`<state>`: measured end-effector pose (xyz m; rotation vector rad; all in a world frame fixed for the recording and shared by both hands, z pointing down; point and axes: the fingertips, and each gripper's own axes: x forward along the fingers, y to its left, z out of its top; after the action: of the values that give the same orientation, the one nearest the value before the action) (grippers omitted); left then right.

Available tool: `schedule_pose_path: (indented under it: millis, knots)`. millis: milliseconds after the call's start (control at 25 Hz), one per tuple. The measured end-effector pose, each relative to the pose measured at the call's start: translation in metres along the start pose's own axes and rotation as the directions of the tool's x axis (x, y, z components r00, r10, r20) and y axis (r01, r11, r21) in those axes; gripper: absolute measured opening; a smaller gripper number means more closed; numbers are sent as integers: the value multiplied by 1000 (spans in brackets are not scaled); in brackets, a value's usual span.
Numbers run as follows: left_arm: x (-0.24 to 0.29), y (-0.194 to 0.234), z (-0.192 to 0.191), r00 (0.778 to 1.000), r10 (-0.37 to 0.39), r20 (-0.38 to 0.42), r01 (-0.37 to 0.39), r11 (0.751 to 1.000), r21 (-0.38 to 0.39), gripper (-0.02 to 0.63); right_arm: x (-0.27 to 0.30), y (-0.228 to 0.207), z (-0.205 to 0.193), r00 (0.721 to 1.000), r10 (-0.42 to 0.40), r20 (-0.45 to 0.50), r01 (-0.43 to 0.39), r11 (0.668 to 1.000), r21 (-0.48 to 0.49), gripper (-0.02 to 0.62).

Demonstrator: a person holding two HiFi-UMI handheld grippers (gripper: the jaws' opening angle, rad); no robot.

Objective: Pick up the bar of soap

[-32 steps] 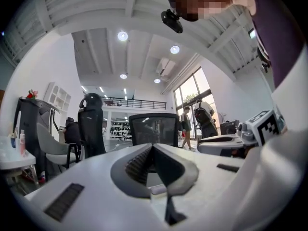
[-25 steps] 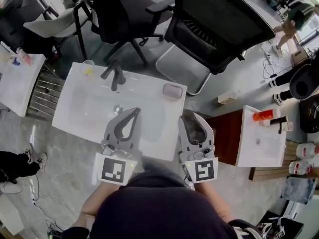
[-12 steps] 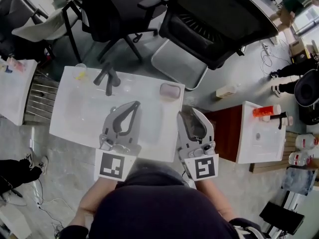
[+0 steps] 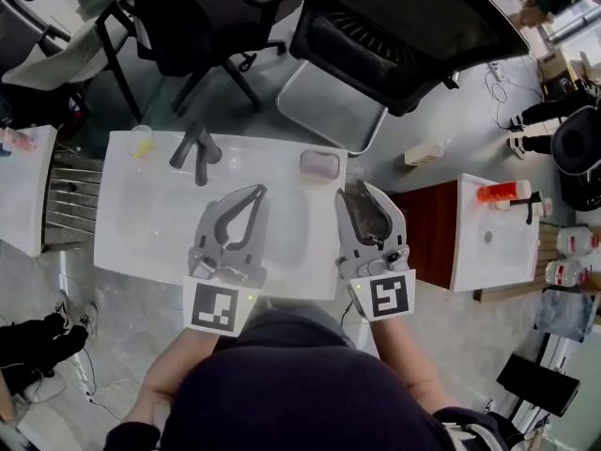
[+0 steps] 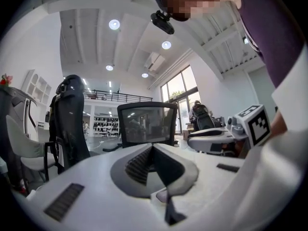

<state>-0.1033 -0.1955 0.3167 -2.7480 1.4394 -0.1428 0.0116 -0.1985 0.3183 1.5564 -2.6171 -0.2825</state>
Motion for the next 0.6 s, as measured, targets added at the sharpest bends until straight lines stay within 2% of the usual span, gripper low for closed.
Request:
schedule_pose_path:
  millis: [320, 600]
  knots:
    - [24, 6, -24, 998, -58, -39, 57, 998, -18, 0, 22, -15, -46, 996, 0, -85, 3, 999, 36, 106]
    - [44, 9, -42, 994, -74, -79, 72, 997, -25, 0, 39, -21, -88, 986, 48, -161, -44, 999, 29, 106]
